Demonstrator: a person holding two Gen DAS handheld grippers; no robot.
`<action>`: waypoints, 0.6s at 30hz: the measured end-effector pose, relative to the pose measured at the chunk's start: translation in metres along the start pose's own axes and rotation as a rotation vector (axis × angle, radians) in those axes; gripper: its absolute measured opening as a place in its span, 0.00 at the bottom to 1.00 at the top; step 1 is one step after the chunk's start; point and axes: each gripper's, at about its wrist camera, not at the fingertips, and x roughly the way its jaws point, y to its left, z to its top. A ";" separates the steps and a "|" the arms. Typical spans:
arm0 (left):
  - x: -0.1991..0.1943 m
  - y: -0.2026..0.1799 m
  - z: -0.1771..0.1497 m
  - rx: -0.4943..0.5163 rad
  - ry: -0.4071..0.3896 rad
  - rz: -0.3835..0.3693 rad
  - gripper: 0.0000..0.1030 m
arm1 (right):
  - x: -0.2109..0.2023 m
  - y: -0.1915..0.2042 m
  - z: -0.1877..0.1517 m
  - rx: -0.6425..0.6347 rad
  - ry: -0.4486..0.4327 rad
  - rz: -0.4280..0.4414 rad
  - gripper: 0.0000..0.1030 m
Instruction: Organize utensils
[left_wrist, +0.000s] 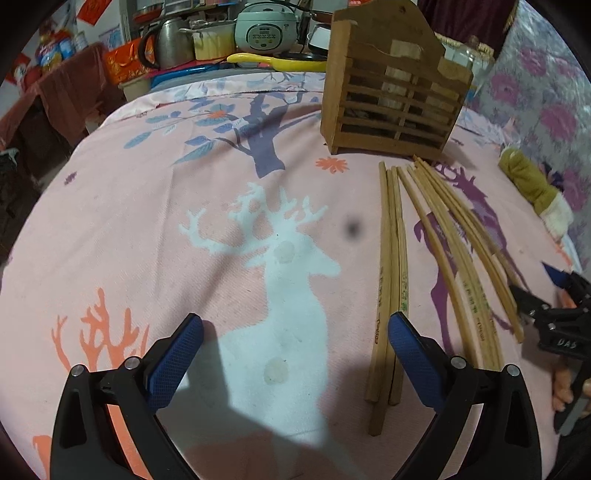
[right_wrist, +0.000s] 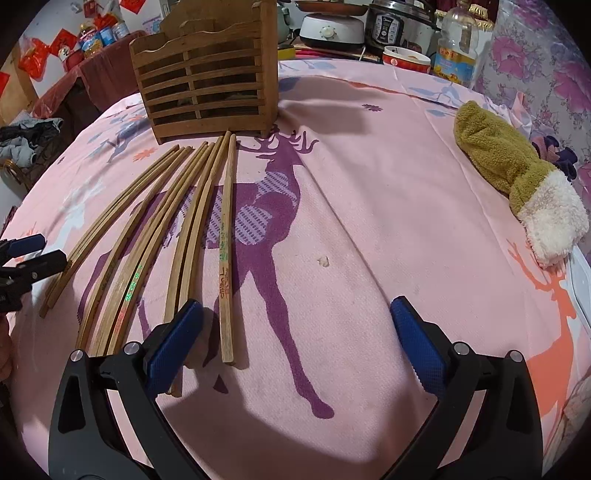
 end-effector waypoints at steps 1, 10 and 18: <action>0.000 0.000 0.000 -0.001 0.001 -0.001 0.95 | 0.000 0.000 0.000 0.000 0.000 0.000 0.95; 0.005 -0.021 -0.003 0.087 0.002 0.053 0.96 | 0.000 0.000 0.000 0.000 0.000 0.000 0.95; -0.016 0.000 0.004 -0.020 -0.066 -0.078 0.95 | 0.000 0.000 0.000 0.000 0.000 -0.001 0.95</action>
